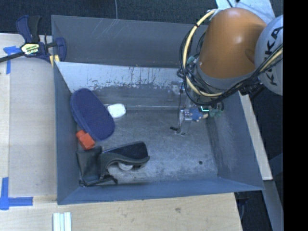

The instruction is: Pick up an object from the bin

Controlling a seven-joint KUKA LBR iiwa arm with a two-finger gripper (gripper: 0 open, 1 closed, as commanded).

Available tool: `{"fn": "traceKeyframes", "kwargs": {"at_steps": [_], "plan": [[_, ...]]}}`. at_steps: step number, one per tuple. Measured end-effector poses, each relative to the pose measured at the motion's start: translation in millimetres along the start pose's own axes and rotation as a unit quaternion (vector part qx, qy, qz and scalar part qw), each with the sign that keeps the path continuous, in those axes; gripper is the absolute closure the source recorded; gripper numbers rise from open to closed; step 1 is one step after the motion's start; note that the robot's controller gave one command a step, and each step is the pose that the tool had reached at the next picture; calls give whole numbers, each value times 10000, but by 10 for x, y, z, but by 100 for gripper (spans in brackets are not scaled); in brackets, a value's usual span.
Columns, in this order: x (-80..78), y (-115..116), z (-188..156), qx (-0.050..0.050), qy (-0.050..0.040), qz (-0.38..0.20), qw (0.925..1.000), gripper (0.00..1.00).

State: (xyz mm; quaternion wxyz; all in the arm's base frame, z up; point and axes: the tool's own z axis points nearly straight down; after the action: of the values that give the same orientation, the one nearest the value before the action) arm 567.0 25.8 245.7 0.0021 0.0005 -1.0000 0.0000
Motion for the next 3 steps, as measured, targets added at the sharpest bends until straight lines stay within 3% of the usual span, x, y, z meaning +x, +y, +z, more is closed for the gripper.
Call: {"fn": "traceKeyframes", "kwargs": {"at_steps": [1, 2, 3], "plan": [[-557, -780, 751, 18, -22, -580, 9983, 0], [-306, -1526, 1611, -4, -19, -12, 10000, 0], [-351, -1500, 1547, 6, -88, -41, 10000, 100]]}}
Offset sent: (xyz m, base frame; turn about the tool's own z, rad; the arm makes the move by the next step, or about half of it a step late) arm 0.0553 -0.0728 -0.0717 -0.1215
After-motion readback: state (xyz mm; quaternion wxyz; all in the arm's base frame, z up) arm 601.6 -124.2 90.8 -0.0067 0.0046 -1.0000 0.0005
